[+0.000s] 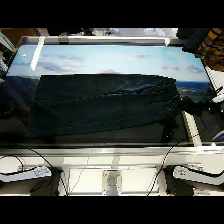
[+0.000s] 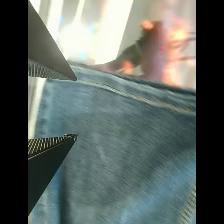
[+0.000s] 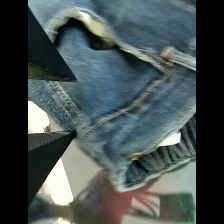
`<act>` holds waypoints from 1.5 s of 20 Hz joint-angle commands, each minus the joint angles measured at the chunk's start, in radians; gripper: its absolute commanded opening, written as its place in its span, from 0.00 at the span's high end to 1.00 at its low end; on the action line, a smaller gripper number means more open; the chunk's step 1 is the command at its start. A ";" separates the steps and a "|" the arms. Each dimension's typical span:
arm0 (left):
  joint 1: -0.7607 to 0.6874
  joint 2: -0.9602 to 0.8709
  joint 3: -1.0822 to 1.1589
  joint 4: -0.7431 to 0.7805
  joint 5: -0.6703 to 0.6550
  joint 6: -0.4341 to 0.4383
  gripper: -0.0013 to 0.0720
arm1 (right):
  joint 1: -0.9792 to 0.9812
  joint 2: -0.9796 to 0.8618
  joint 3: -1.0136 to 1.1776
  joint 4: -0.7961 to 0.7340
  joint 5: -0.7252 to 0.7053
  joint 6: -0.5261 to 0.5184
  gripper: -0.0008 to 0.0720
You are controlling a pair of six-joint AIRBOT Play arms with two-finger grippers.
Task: Fold the clothes and pants, and hang the long-sleeved shirts on hangers.
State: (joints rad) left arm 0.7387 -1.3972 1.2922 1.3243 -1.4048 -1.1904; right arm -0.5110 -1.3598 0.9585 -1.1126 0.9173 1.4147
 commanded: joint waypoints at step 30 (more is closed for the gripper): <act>0.060 0.000 -0.039 0.010 -0.126 -0.014 0.41 | 0.055 -0.162 0.161 -0.167 0.043 0.280 0.52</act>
State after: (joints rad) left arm 0.7982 -1.3972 1.2697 1.3338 -1.5288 -1.2041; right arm -0.4824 -1.5009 1.1183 -1.2926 1.0008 1.6871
